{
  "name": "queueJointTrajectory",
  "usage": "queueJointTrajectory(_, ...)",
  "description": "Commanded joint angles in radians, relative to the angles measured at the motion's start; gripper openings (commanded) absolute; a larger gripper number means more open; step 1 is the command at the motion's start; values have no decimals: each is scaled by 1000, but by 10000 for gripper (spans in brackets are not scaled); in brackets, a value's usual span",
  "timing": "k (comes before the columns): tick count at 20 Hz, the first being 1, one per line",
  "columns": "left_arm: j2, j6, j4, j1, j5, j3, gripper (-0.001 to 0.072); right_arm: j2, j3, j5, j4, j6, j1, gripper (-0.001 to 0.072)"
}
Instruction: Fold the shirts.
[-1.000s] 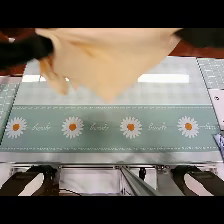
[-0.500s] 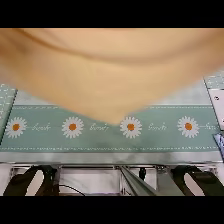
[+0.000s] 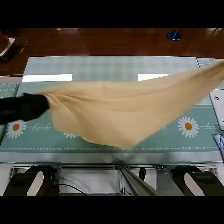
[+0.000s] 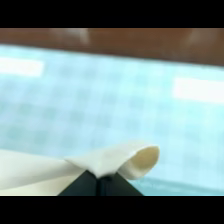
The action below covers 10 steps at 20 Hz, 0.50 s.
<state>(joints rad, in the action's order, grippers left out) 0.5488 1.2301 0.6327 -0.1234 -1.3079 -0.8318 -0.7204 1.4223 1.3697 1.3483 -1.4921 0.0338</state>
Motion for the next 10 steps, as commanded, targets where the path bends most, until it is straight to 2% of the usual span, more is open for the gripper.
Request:
queueJointTrajectory(1,44,-2,-23,195,249,282,16,-113,-176,-114,23,-16,1,20)
queueJointTrajectory(4,213,-2,-24,403,491,344,16,-311,-175,-214,11,-32,1,20)
queueJointTrajectory(6,359,-2,-25,484,614,325,16,-438,-175,-254,-26,-57,11,20)
queueJointTrajectory(9,572,-2,-36,508,657,253,17,-597,-175,-296,-219,-56,75,20)
queueJointTrajectory(10,626,-2,-35,504,644,220,48,-636,-175,-301,-298,-55,104,22)
